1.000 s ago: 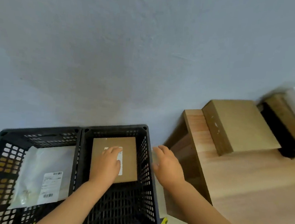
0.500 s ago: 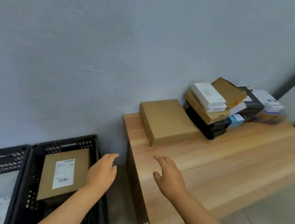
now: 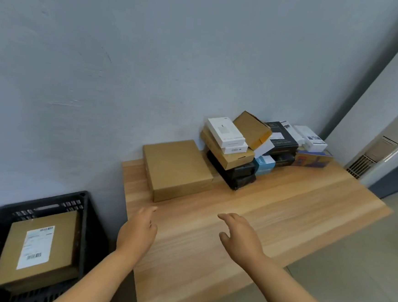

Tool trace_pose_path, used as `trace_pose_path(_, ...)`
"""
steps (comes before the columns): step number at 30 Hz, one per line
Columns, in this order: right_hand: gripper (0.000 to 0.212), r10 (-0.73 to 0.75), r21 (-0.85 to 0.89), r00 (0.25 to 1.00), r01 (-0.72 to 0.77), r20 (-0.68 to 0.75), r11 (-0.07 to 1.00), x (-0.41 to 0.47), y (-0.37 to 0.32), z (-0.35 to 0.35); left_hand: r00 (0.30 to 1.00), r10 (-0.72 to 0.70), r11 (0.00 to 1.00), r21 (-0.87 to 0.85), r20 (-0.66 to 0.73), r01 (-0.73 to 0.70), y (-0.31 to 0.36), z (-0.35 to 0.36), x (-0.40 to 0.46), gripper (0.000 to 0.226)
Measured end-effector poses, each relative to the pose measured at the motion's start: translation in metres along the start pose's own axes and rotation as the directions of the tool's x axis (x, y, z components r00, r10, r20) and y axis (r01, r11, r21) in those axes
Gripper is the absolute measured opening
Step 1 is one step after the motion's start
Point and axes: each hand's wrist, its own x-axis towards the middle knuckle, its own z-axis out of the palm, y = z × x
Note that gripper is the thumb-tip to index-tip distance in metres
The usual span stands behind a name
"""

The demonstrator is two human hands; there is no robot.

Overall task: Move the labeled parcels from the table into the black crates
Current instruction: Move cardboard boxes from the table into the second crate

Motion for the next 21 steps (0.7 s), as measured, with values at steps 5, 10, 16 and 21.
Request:
trace_pose_path(5, 0.049, -0.046, 0.006, 0.998, 0.046, 0.044, 0.999, 0.026, 0.017, 0.007, 0.998, -0.059, 0.998, 0.02, -0.011, 0.06, 0.008, 0.013, 0.041, 0.047)
trace_pose_path(10, 0.05, -0.067, -0.029, 0.993, 0.069, 0.093, 0.997, 0.072, 0.045, -0.001, 0.984, -0.171, 0.985, 0.026, -0.052, 0.172, 0.026, 0.03, 0.102, 0.056)
trace_pose_path(16, 0.051, -0.082, -0.052, 0.983, 0.092, 0.163, 0.994, 0.132, 0.064, -0.007, 0.932, -0.36, 0.932, 0.014, -0.05, 0.361, 0.029, 0.042, 0.162, 0.061)
trace_pose_path(21, 0.051, -0.133, -0.04, 0.972, 0.143, 0.195, 0.989, 0.17, 0.064, -0.003, 0.891, -0.452, 0.891, -0.046, -0.036, 0.451, 0.015, 0.045, 0.2, 0.067)
